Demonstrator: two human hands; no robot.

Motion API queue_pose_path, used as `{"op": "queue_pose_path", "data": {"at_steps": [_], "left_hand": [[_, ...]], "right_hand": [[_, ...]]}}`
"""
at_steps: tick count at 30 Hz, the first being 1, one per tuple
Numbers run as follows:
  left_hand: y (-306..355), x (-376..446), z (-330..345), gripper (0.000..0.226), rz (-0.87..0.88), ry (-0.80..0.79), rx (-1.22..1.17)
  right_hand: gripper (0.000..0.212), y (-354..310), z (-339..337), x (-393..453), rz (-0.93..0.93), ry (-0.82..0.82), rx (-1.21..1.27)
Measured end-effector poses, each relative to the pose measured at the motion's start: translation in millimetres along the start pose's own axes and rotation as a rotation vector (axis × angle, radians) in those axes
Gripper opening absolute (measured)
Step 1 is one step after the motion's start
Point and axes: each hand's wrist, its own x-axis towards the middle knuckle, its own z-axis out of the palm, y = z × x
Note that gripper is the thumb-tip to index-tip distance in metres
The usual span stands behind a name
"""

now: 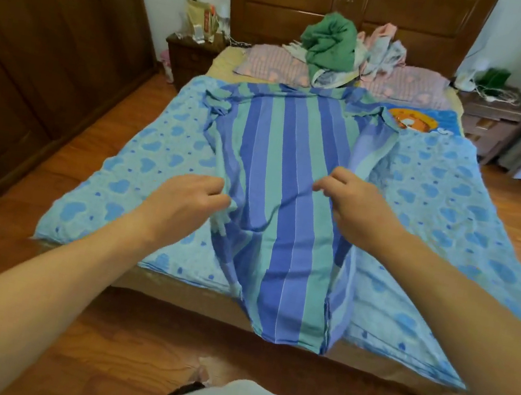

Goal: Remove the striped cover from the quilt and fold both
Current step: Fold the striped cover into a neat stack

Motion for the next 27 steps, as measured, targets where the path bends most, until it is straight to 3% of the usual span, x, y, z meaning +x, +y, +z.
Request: {"op": "queue_pose_path", "data": {"at_steps": [2,5,9,13,16,20,24,27], "left_hand": [[9,24,-10,0.008,0.201,-0.017,-0.064],[14,44,-15,0.017,0.346,-0.009,-0.147],[-4,56,-13,0.032,0.312,0.041,-0.322],[-29,64,-4,0.031,0.215,-0.008,-0.509],[-52,71,3,0.021,0.194,0.083,-0.561],[-73,91,10,0.016,0.281,0.214,-0.581],[-82,109,16,0.02,0.29,0.06,-0.807],[-78,121,15,0.032,0.181,-0.173,-1.175]], "right_hand": [[0.035,-27,8,18,-0.038,0.068,0.148],[0.033,-62,14,40,0.098,0.189,0.469],[0.036,-85,24,56,0.272,0.221,0.794],[0.028,-80,33,65,0.393,0.056,1.043],[0.045,-72,29,68,0.466,0.073,0.946],[0.064,-70,20,74,0.388,0.173,0.501],[0.07,-69,16,73,0.43,0.213,0.361],[0.068,-69,19,68,0.585,0.371,0.332]]}}
